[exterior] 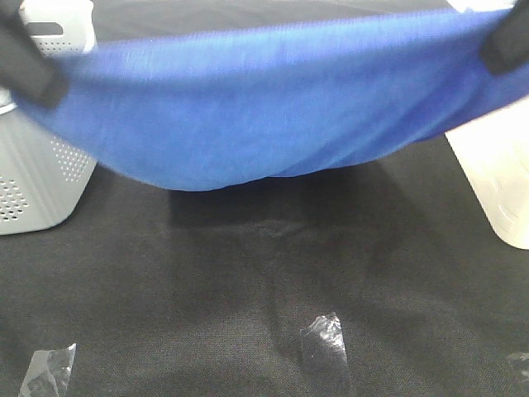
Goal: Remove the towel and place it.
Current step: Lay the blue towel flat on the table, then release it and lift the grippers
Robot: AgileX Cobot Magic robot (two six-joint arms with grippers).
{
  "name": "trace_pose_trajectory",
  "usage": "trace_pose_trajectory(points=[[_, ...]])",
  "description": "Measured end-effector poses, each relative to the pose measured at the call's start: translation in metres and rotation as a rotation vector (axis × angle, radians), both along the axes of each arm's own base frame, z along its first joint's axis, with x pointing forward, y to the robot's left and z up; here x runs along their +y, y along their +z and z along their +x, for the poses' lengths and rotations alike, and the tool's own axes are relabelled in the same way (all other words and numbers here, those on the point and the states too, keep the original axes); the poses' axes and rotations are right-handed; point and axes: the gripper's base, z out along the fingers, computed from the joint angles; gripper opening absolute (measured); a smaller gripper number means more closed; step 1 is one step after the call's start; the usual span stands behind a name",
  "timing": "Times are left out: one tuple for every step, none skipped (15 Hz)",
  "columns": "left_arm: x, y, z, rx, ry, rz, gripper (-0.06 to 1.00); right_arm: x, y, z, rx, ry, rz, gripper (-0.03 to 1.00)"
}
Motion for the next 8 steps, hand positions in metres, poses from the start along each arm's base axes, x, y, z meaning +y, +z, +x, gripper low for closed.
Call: trace_pose_trajectory(points=[[0.002, -0.007, -0.010, 0.034, 0.000, -0.022, 0.00, -0.001, -0.003, -0.008, 0.014, -0.009, 0.016, 0.03], [0.004, -0.014, -0.019, 0.068, -0.002, -0.044, 0.00, -0.002, -0.006, -0.015, 0.024, -0.010, 0.031, 0.03], [0.006, -0.020, -0.028, 0.095, -0.003, -0.062, 0.00, -0.002, -0.011, -0.021, 0.043, -0.009, 0.045, 0.03], [0.008, -0.025, -0.036, 0.117, -0.004, -0.076, 0.00, -0.002, -0.015, -0.027, 0.059, -0.008, 0.060, 0.03], [0.010, -0.031, -0.045, 0.139, -0.002, -0.091, 0.00, -0.002, -0.020, -0.032, 0.076, -0.007, 0.073, 0.03], [0.012, -0.036, -0.052, 0.161, 0.000, -0.108, 0.00, -0.002, -0.025, -0.037, 0.100, -0.019, 0.088, 0.03], [0.013, -0.041, -0.058, 0.191, 0.003, -0.129, 0.00, -0.003, -0.031, -0.042, 0.121, -0.025, 0.094, 0.03], [0.013, -0.047, -0.065, 0.223, 0.007, -0.149, 0.00, -0.004, -0.040, -0.048, 0.149, -0.032, 0.102, 0.03]])
